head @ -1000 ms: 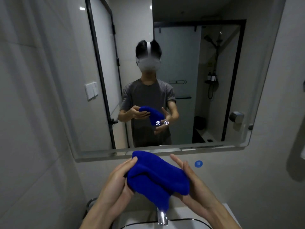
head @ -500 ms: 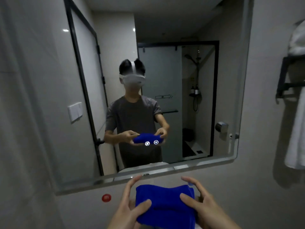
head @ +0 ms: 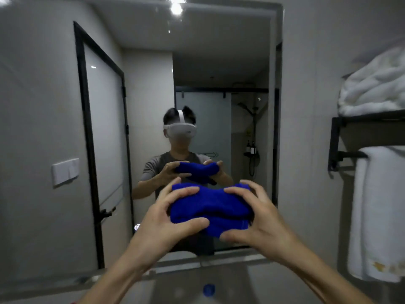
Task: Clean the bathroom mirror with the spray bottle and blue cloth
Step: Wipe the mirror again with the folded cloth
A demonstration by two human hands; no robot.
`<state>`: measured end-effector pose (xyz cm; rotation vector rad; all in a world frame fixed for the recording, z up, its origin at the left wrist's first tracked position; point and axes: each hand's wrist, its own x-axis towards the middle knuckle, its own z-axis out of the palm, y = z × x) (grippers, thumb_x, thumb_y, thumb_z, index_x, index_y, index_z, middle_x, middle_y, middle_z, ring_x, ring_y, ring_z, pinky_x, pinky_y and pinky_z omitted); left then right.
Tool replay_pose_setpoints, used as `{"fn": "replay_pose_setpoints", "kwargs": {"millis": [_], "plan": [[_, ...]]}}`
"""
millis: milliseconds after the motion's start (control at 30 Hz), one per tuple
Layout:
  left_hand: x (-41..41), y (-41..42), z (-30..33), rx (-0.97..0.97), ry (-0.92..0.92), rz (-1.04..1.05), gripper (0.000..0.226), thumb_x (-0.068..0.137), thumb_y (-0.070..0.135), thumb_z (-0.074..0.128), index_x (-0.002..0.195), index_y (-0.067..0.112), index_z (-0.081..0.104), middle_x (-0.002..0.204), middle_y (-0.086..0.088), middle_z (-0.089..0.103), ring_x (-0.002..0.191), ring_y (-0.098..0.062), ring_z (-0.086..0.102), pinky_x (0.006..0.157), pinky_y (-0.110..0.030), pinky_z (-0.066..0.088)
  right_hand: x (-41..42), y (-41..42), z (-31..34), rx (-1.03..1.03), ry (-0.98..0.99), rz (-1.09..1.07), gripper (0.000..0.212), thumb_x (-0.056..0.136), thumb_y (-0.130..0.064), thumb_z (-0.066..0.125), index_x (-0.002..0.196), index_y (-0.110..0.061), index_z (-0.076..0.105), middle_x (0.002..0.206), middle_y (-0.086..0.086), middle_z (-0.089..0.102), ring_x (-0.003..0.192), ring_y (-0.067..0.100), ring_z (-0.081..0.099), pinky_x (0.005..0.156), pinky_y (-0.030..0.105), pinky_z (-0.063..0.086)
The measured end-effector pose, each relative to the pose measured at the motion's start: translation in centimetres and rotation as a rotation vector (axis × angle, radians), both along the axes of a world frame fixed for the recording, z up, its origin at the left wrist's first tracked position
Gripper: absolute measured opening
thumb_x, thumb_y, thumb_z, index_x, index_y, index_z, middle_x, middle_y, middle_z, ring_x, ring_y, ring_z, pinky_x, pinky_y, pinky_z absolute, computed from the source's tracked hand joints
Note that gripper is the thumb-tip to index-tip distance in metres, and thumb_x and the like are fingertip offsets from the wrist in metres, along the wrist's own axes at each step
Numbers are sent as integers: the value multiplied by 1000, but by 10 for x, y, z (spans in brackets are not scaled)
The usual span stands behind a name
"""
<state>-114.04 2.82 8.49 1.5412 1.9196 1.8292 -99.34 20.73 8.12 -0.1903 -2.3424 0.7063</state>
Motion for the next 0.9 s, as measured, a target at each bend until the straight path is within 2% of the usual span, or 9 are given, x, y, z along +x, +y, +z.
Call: {"fn": "replay_pose_setpoints", "kwargs": {"millis": [100, 233, 300, 367, 433, 567, 700, 833, 900], "plan": [[6, 32, 30, 0, 279, 81, 74, 55, 52, 81, 125, 51, 59, 158, 27, 20, 142, 3, 33, 112, -28, 41, 3, 43, 35, 368, 148, -94, 63, 75, -23, 80, 131, -33, 53, 146, -6, 25, 114, -8, 32, 91, -6, 26], [10, 71, 80, 91, 490, 214, 64, 69, 30, 87, 125, 45, 58, 158, 18, 26, 140, -2, 36, 115, -31, 38, 10, 84, 94, 603, 258, -121, 48, 86, -19, 70, 132, -20, 57, 141, 5, 40, 116, 4, 39, 95, 2, 28], [11, 89, 113, 111, 623, 309, 59, 76, 22, 83, 127, 37, 60, 155, 9, 34, 135, -7, 41, 111, -29, 40, 12, 101, 129, 730, 281, -180, 45, 90, -26, 64, 134, -21, 56, 140, 3, 44, 110, 9, 48, 91, 16, 41], [13, 104, 152, 106, 777, 390, 52, 80, 25, 79, 129, 28, 61, 148, 0, 44, 128, -12, 48, 104, -28, 44, 15, 116, 167, 874, 296, -324, 44, 93, -36, 59, 136, -26, 53, 134, 0, 54, 107, 19, 53, 87, 29, 41], [16, 118, 192, 86, 929, 440, 45, 84, 27, 74, 126, 20, 60, 135, -6, 53, 115, -16, 54, 95, -30, 50, 19, 129, 205, 963, 320, -425, 43, 95, -39, 56, 136, -28, 53, 128, -1, 60, 113, 24, 48, 89, 33, 32], [24, 150, 271, 58, 1200, 649, 46, 87, 37, 62, 126, 13, 52, 124, -9, 56, 107, -24, 55, 91, -43, 50, 20, 152, 277, 1077, 432, -506, 34, 100, -34, 50, 132, -22, 55, 115, 7, 66, 106, 28, 55, 87, 42, 41], [21, 181, 334, 110, 1246, 717, 37, 93, 21, 62, 124, 11, 46, 108, -4, 52, 91, -22, 53, 71, -31, 45, 9, 172, 332, 1176, 530, -574, 39, 101, -23, 50, 139, -22, 40, 105, 10, 63, 86, 32, 57, 66, 39, 39], [17, 201, 372, 163, 1340, 759, 35, 97, 11, 57, 128, 5, 41, 102, -9, 53, 84, -24, 52, 70, -35, 43, -2, 184, 374, 1236, 588, -662, 26, 99, -18, 54, 124, -11, 49, 111, 14, 59, 92, 31, 54, 77, 36, 36], [12, 208, 385, 193, 1366, 791, 35, 99, 8, 52, 131, 3, 38, 102, -14, 55, 80, -27, 54, 69, -38, 46, -11, 188, 389, 1218, 603, -652, 29, 98, -14, 56, 125, -9, 47, 112, 16, 58, 87, 27, 49, 75, 35, 37]]}}
